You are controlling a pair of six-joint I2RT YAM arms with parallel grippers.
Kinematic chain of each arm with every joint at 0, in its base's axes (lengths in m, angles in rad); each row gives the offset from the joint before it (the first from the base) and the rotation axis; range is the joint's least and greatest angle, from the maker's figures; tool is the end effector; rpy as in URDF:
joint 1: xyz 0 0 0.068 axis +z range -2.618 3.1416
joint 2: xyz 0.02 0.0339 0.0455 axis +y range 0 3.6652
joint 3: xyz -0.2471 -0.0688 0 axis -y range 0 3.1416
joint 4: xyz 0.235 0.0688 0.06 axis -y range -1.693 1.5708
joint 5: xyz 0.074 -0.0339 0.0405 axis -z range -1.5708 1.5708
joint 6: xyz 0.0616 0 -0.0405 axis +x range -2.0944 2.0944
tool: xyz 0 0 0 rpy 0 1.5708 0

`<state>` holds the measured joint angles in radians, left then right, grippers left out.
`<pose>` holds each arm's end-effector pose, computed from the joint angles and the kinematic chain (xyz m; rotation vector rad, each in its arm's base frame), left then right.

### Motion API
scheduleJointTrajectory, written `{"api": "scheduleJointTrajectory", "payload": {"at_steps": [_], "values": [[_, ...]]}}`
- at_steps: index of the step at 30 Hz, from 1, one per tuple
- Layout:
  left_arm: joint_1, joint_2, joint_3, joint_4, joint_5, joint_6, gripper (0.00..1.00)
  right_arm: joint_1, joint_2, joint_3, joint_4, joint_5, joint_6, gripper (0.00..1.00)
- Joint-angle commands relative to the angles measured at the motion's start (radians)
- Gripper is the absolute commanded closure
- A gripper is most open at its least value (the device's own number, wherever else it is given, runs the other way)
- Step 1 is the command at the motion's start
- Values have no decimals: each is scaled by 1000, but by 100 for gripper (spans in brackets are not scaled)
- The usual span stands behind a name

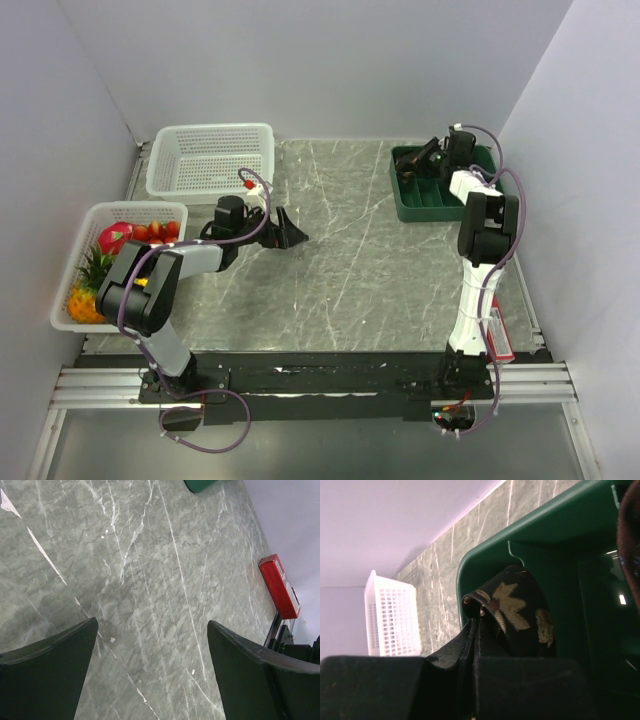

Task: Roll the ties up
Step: Place the tie in the storage box, then reset both arms

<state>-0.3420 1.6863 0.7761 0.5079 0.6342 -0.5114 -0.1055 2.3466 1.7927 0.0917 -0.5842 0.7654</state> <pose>0.3211 -0.1530 0.1618 0.2677 2.0640 -1.1643 0.5373 -0.0227 0.1614 0.5218 2.0317 1.0003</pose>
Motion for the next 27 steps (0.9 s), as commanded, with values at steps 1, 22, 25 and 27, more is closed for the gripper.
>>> {"api": "scheduleJointTrajectory", "payload": {"at_steps": [1,22,25,27], "values": [[-3,-31,11,14,-2,22,4,7,-24,-36,65,-39,18,100],[-2,-256,23,-106,-367,31,4,64,-640,-396,62,174,-283,84],[-2,-313,44,-187,-503,40,4,128,-766,-524,26,336,-394,73],[-3,-338,52,-235,-562,40,4,167,-841,-590,-7,427,-463,62]]}}
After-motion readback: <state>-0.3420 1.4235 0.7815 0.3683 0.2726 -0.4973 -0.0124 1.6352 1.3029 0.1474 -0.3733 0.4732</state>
